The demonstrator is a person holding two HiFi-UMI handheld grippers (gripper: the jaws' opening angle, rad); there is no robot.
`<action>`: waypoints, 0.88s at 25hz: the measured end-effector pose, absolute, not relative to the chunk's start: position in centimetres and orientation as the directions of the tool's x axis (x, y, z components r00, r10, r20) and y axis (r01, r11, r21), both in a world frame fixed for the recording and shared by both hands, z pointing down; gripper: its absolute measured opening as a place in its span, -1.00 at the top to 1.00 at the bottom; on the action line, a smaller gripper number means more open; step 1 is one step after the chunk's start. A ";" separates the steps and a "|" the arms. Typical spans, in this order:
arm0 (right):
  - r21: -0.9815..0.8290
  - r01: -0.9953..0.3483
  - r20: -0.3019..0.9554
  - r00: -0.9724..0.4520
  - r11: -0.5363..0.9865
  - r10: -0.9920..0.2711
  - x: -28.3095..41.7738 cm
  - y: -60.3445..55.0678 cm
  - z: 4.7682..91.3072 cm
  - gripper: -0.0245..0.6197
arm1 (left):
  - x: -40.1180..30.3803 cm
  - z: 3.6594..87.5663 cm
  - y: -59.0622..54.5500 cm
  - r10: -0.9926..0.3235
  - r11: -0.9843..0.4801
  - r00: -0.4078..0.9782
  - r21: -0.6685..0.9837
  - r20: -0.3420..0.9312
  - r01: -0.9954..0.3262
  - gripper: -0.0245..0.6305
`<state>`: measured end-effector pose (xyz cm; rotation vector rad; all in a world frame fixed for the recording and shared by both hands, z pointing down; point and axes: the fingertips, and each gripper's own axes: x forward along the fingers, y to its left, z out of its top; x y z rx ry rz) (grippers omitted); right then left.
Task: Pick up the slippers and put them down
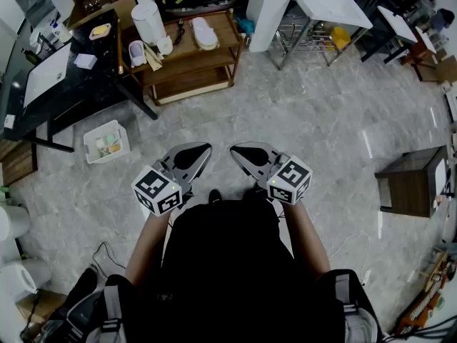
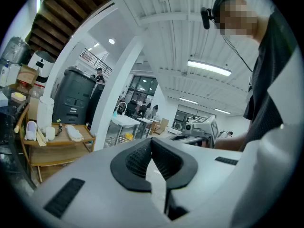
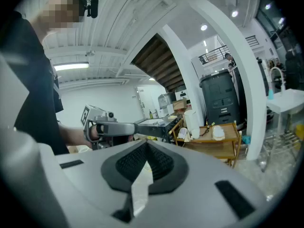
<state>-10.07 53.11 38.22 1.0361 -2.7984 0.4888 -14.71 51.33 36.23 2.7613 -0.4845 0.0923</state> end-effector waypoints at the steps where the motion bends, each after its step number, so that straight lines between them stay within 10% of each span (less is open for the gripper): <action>1: -0.259 -0.652 0.221 -0.758 0.713 -0.613 -10.0 53.0 38.3 0.90 | -14.6 36.2 51.2 -0.318 -0.886 0.940 0.314 0.120 -0.340 0.89; 22: -0.315 -0.643 0.244 -0.766 0.698 -0.595 -10.1 53.1 39.2 0.90 | -14.8 36.8 51.7 -0.317 -0.874 0.938 0.342 0.136 -0.345 0.89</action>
